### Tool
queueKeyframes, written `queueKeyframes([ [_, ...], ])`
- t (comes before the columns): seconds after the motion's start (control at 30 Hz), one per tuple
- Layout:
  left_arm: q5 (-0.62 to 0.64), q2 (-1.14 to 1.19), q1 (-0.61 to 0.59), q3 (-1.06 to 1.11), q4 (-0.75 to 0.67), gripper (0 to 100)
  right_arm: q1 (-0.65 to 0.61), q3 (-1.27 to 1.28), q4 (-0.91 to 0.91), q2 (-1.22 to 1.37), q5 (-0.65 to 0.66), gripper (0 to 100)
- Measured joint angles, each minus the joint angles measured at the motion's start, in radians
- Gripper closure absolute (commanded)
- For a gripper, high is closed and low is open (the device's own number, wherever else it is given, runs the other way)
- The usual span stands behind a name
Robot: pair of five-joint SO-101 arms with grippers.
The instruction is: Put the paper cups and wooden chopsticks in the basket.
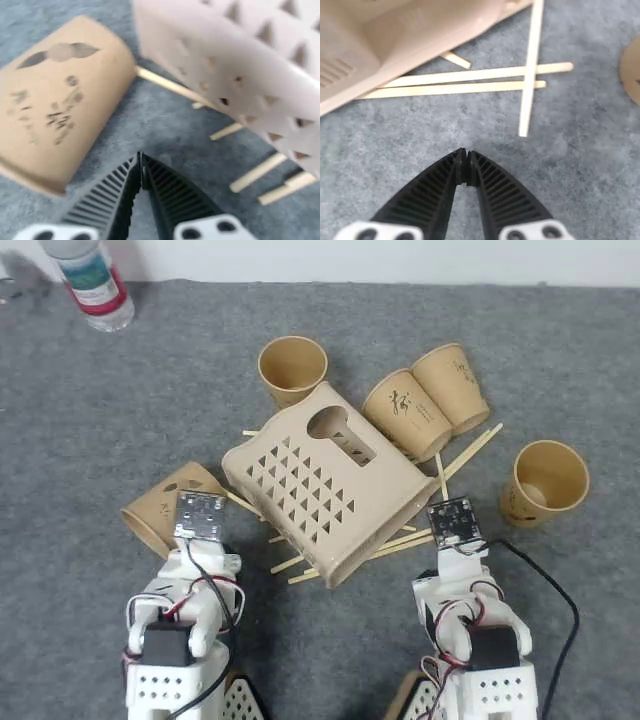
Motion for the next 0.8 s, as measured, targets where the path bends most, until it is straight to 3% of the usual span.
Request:
queueKeyframes([
  [0.07,0.0,0.0,0.035,0.0,-0.005,99,-0.021,0.0,-0.037,0.0,0.0,98.9],
  [0.17,0.0,0.0,0.078,0.0,-0.12,99,-0.025,0.0,-0.167,0.0,0.0,98.9],
  [0.5,0.0,0.0,0.094,0.0,-0.812,99,-0.04,0.0,-0.761,0.0,0.0,98.9],
  [0.8,0.0,0.0,0.095,0.0,-1.54,99,-0.04,0.0,-1.491,0.002,0.0,98.9],
])
